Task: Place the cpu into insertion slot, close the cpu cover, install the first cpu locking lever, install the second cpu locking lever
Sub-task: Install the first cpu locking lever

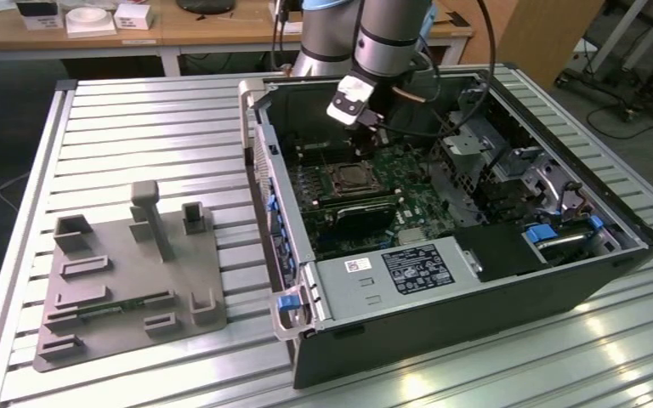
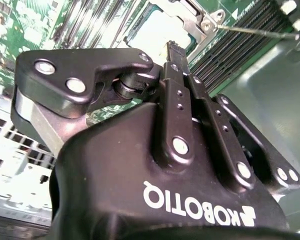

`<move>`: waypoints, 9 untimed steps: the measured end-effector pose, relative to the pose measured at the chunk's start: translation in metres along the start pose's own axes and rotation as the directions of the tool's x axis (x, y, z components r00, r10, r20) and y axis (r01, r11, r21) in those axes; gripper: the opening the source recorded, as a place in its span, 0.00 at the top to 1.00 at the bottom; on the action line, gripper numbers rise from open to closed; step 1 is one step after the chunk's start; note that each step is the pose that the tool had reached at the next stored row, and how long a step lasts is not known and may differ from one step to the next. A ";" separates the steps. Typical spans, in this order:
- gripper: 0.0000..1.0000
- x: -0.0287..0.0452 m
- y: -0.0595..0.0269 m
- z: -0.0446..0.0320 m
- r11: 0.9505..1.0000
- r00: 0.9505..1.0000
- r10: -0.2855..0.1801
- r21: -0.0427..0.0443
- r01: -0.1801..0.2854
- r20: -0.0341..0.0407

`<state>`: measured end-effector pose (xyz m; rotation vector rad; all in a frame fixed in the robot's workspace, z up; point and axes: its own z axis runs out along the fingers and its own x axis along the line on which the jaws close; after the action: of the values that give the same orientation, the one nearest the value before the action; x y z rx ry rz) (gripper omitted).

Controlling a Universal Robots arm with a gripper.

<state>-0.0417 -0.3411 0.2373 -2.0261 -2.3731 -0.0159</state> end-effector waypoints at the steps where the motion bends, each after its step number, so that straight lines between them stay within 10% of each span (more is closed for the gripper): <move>1: 0.90 0.0000 0.0000 0.0001 1.000 1.000 -0.018 0.000 0.018 0.000; 9: 0.90 0.0000 0.0000 -0.0008 0.995 0.995 -0.102 0.002 0.102 0.000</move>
<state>-0.0417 -0.3411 0.2380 -1.9018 -2.4732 -0.0144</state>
